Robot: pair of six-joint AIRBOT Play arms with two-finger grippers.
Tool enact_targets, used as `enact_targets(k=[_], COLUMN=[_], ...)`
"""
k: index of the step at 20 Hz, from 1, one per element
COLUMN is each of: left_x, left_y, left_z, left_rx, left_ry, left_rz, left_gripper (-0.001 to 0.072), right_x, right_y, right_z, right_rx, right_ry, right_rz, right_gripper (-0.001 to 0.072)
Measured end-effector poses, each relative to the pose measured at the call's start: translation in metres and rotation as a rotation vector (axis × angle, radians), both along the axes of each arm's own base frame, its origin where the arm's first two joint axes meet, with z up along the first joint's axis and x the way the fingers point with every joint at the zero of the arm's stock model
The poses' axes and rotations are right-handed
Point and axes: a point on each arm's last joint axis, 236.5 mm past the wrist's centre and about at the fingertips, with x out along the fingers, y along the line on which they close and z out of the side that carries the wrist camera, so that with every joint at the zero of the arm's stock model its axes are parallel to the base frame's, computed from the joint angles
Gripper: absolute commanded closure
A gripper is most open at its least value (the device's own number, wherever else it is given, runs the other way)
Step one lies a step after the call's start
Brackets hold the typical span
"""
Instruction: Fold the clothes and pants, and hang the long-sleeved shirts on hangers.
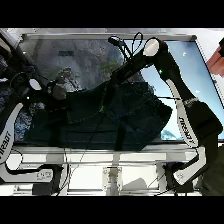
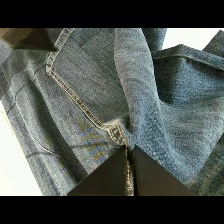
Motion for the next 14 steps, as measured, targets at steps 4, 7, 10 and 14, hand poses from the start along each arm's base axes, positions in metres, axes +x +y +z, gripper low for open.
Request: enact_targets(k=[4, 7, 10, 14], left_x=[0.02, 0.026, 0.03, 0.034], left_y=[-0.002, -0.001, 0.003, 0.017], left_z=[-0.017, -0.026, -0.029, -0.029], left_rx=[-0.022, -0.026, -0.017, -0.01], left_ry=[-0.027, -0.03, -0.039, -0.047], left_rz=[0.094, 0.132, 0.146, 0.182], left_gripper=[0.0239, 0.0239, 0.0239, 0.024], right_x=[-0.001, -0.001, -0.001, -0.002], right_y=[0.0, 0.0, 0.0, -0.001], right_z=[0.0, 0.0, -0.001, -0.001], right_rx=[-0.002, -0.002, -0.003, -0.004], right_ry=[0.003, 0.004, 0.005, 0.006], right_rz=[0.003, 0.003, 0.003, 0.005], right_gripper=[0.0696, 0.0696, 0.0696, 0.0697])
